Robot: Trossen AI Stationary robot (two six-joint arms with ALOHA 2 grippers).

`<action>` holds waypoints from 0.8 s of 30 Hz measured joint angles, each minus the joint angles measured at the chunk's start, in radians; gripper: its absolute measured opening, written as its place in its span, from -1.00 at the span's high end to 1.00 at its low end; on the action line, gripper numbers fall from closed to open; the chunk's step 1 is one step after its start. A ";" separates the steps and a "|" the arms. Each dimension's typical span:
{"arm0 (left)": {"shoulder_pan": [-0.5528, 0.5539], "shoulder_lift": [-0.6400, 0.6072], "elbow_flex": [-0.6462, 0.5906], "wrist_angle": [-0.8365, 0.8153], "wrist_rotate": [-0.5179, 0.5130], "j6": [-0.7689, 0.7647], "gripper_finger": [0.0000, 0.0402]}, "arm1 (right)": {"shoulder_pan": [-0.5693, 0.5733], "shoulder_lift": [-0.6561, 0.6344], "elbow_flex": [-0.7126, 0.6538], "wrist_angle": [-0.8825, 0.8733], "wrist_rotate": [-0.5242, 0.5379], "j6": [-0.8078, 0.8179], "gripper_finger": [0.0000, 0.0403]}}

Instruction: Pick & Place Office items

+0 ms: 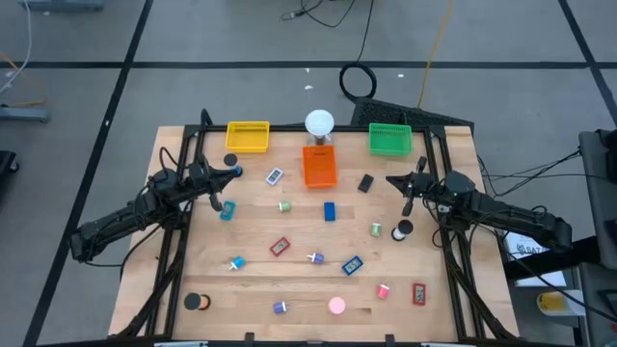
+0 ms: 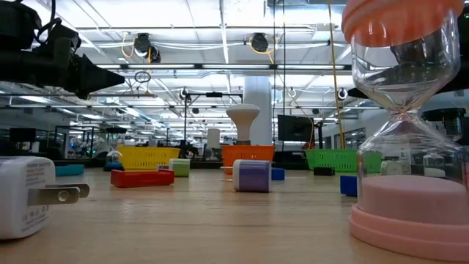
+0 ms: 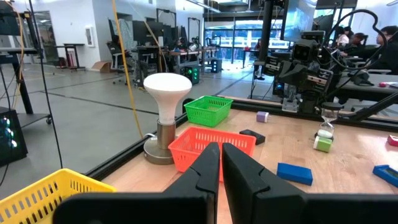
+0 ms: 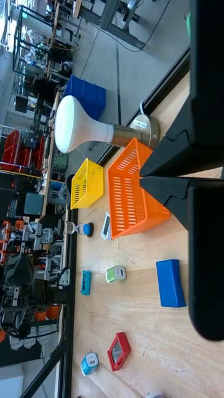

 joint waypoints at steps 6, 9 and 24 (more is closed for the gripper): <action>0.000 0.000 -0.002 0.078 0.001 -0.035 0.89 | 0.000 0.000 0.000 0.000 0.000 0.000 1.00; 0.000 0.000 -0.002 0.143 0.001 -0.151 0.89 | 0.000 0.000 0.000 0.000 0.000 0.000 1.00; 0.000 0.000 -0.001 0.399 -0.050 -0.276 0.89 | 0.000 0.000 0.000 0.000 0.000 0.000 1.00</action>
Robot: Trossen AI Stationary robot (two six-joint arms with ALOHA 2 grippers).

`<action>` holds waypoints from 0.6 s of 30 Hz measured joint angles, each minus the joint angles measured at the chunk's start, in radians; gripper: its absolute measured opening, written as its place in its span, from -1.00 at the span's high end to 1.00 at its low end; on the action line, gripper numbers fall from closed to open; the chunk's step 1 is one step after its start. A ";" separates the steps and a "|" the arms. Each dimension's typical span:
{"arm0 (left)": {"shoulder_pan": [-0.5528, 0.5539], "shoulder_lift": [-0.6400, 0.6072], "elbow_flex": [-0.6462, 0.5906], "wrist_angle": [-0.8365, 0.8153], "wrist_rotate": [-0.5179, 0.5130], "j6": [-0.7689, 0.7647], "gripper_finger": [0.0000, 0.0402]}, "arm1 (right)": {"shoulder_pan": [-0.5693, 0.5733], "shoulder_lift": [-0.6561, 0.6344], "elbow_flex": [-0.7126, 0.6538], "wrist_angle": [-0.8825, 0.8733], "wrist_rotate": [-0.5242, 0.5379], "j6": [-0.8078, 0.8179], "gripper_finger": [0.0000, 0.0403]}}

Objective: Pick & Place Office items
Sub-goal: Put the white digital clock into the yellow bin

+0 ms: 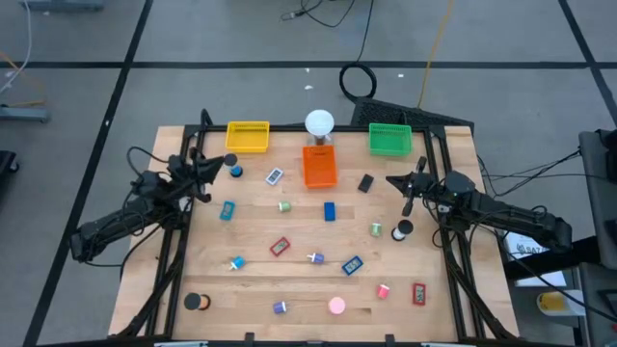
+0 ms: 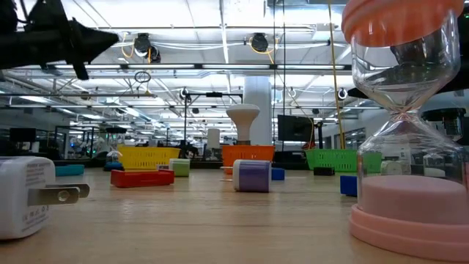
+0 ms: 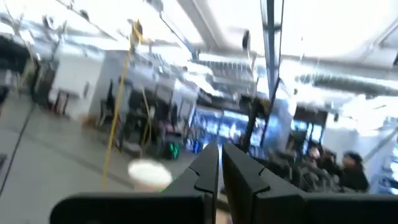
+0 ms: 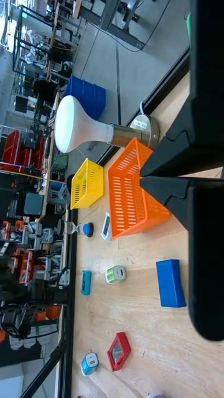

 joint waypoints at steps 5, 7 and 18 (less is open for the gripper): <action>0.000 0.000 0.006 0.101 -0.003 -0.064 0.89 | 0.000 0.000 0.000 0.000 0.000 0.000 1.00; 0.000 0.000 0.017 0.093 -0.003 -0.096 0.89 | 0.000 0.000 0.000 0.000 0.000 0.000 1.00; 0.000 0.201 0.243 -0.241 0.016 -0.051 0.99 | 0.000 0.000 0.000 0.000 0.000 0.000 1.00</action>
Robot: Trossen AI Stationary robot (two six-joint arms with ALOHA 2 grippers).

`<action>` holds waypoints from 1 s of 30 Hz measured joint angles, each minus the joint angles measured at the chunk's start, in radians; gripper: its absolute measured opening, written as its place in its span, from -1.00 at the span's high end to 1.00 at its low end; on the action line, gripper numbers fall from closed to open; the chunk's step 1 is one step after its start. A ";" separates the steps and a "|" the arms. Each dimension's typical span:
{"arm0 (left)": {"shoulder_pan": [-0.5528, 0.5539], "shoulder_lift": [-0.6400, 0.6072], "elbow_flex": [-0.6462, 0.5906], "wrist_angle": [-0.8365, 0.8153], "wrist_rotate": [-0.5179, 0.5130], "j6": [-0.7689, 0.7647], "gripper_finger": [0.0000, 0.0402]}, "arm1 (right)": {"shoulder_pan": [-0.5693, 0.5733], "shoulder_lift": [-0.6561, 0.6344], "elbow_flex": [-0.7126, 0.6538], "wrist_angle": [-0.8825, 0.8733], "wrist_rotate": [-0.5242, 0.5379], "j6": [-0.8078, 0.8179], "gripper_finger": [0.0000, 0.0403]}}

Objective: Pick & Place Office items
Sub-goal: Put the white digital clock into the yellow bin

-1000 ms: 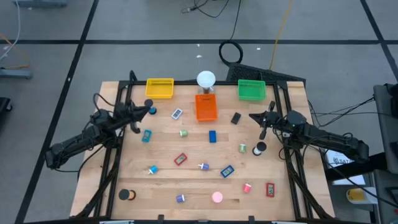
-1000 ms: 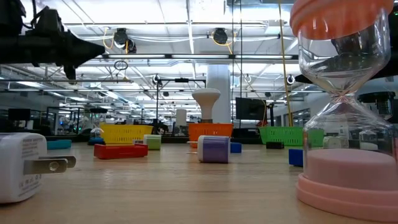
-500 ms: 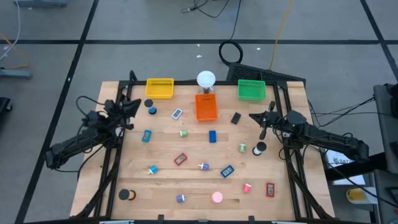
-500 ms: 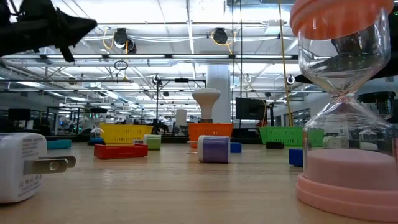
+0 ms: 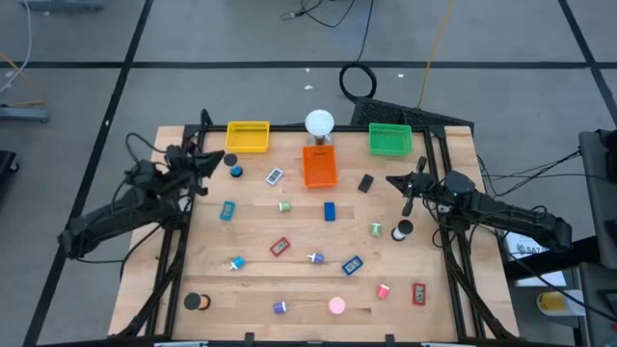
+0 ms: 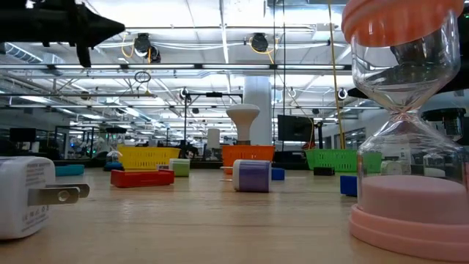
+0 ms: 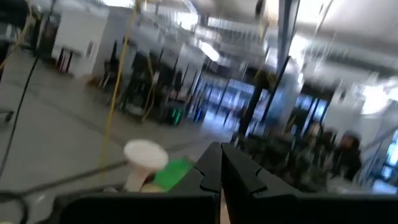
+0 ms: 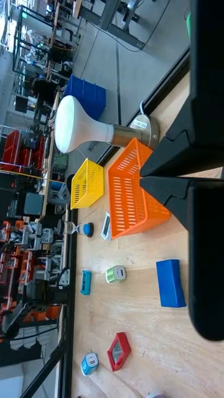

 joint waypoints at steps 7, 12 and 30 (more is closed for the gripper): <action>0.000 0.158 0.064 0.047 0.019 0.060 0.89 | 0.000 0.000 0.000 0.000 0.000 0.000 1.00; 0.000 0.261 0.078 0.158 0.138 -0.016 0.89 | 0.000 0.000 0.000 0.000 0.000 0.000 1.00; -0.245 0.702 0.340 -0.341 -0.006 0.065 0.92 | 0.000 0.000 0.000 0.000 0.000 0.000 1.00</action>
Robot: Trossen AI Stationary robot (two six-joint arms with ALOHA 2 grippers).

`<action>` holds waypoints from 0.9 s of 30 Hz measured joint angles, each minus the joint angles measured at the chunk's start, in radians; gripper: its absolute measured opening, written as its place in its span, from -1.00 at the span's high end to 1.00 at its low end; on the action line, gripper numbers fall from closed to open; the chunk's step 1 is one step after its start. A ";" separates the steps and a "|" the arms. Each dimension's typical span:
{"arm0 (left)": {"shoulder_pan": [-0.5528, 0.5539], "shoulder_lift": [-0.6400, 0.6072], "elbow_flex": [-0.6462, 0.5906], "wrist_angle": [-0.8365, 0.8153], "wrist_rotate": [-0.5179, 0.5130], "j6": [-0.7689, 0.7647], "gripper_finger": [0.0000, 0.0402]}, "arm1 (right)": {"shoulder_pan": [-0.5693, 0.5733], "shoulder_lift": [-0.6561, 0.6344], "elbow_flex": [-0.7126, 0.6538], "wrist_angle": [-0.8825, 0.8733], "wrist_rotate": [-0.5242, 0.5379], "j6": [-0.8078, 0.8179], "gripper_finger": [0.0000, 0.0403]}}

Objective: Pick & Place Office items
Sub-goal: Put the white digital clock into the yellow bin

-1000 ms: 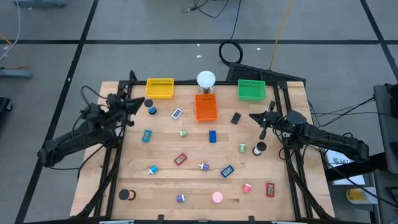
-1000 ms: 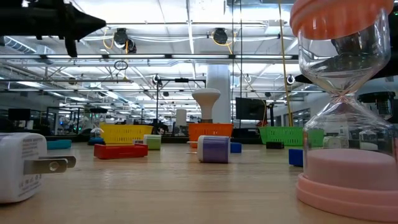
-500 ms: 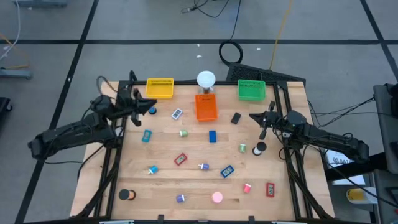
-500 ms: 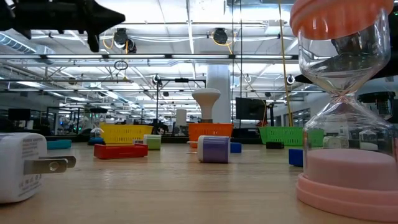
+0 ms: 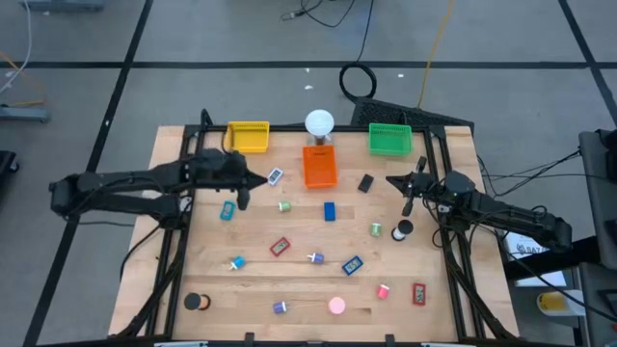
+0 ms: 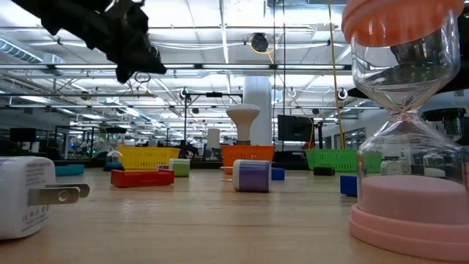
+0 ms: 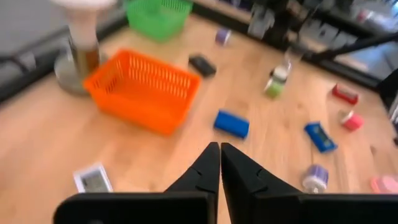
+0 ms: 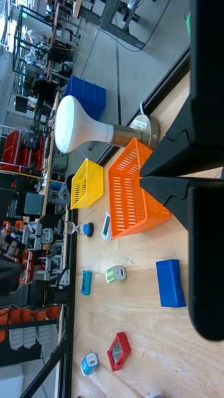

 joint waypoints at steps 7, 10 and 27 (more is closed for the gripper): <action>-0.081 0.101 0.019 -0.025 -0.058 -0.045 0.74 | 0.000 0.000 0.000 0.000 0.000 0.000 1.00; -0.089 0.135 0.019 -0.022 -0.090 -0.031 0.64 | 0.000 0.000 0.000 0.000 0.000 0.000 1.00; 0.013 0.430 0.147 -0.111 -0.034 0.371 0.36 | 0.000 0.000 0.000 0.000 0.000 0.000 1.00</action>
